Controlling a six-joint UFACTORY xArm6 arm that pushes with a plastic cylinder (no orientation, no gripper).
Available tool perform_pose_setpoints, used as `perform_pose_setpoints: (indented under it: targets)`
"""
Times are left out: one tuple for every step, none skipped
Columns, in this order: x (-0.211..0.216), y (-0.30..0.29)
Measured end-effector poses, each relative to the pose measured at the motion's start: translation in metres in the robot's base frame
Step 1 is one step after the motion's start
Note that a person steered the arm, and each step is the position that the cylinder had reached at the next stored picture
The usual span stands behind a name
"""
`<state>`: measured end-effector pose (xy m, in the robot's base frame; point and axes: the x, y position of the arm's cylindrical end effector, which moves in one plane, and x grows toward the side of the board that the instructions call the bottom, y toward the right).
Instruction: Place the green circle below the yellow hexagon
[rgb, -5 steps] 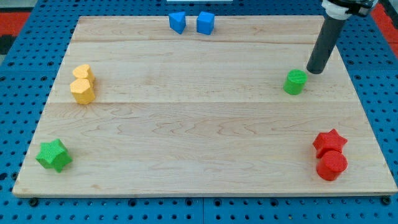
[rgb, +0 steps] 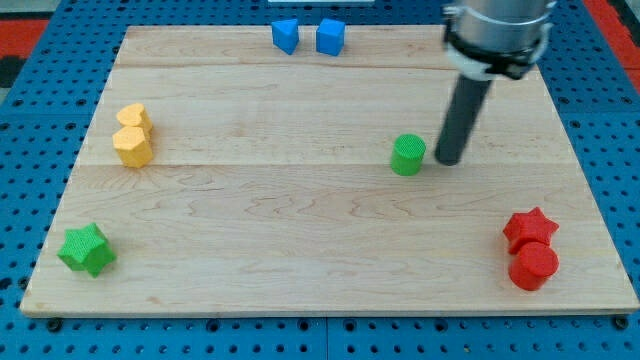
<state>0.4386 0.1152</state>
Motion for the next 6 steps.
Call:
perform_pose_setpoints:
  targets:
    - [-0.008,-0.072]
    - [-0.017,-0.14]
    - [-0.013,-0.217]
    - [-0.01,-0.243]
    - [-0.002,-0.277]
    - [0.004,-0.279]
